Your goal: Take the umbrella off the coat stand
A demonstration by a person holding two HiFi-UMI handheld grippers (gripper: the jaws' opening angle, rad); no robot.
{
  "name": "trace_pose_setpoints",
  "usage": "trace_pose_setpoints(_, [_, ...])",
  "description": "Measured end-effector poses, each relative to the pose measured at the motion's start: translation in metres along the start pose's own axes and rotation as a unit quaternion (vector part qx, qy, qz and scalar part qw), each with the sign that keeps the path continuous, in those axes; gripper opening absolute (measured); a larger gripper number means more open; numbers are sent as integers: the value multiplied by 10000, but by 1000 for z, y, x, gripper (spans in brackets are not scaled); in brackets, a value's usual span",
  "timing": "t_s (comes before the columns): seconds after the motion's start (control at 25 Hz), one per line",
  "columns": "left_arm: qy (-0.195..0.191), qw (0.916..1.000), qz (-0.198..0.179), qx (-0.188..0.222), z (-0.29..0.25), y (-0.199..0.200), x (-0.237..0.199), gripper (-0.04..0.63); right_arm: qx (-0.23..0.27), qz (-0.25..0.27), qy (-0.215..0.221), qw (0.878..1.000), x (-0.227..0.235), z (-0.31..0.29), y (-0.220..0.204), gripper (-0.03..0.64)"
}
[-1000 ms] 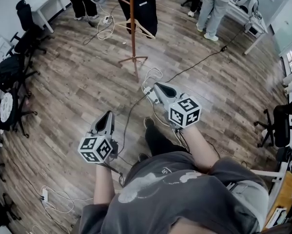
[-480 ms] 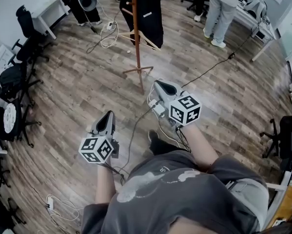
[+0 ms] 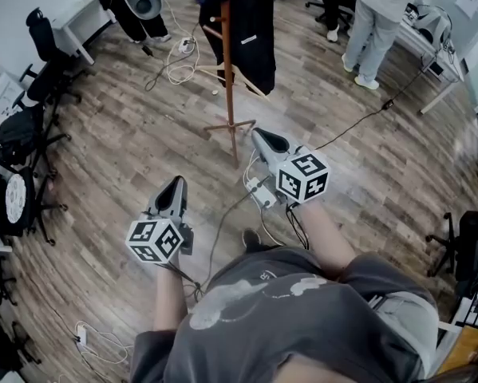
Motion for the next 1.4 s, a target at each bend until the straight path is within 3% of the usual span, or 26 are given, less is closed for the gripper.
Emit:
trace_pose_setpoints(0.44, [-28, 9997, -160, 174, -82, 38, -8, 12, 207, -67, -88, 9997, 79, -32, 21, -2])
trace_pose_setpoints(0.76, [-173, 9987, -330, 354, -112, 81, -16, 12, 239, -134, -209, 9994, 99, -51, 30, -2])
trace_pose_setpoints(1.04, [-661, 9947, -619, 493, -157, 125, -39, 12, 317, -39, -589, 9978, 115, -66, 40, -2])
trace_pose_setpoints(1.4, [-1461, 9862, -709, 315, -224, 174, -86, 12, 643, -38, -1291, 9895, 130, -110, 64, -2])
Point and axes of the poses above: the fingertips, and each gripper's own axes: z backward along the fingers, x to its right, y out of its top, the point moved 9 cm from there along z, backward along the fingers
